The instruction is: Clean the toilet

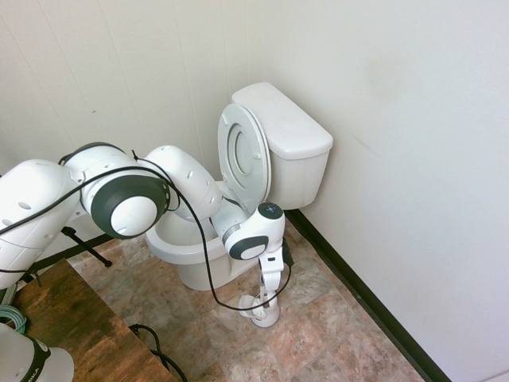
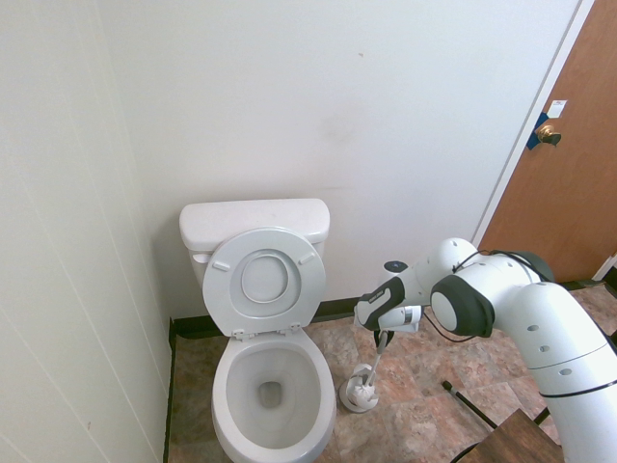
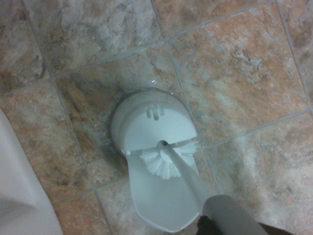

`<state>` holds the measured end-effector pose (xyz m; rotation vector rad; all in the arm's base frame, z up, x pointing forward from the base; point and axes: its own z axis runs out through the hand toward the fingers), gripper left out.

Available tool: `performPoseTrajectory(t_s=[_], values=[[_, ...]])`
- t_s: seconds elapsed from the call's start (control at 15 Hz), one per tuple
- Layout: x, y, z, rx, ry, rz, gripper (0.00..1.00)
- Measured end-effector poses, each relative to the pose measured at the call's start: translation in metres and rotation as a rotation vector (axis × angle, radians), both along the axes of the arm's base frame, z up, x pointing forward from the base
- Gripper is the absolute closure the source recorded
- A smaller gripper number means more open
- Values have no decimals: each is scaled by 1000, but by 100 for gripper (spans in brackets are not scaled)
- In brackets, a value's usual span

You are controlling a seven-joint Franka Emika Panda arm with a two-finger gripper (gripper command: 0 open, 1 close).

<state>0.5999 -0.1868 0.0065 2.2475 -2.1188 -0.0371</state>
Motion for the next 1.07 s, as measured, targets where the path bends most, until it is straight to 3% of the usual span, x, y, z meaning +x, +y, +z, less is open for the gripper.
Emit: performPoseTrajectory(t_s=[0.4,1.07], values=[[-20,0,72,10,-17,5,100],[-20,29,240,-17,-90,86,100]])
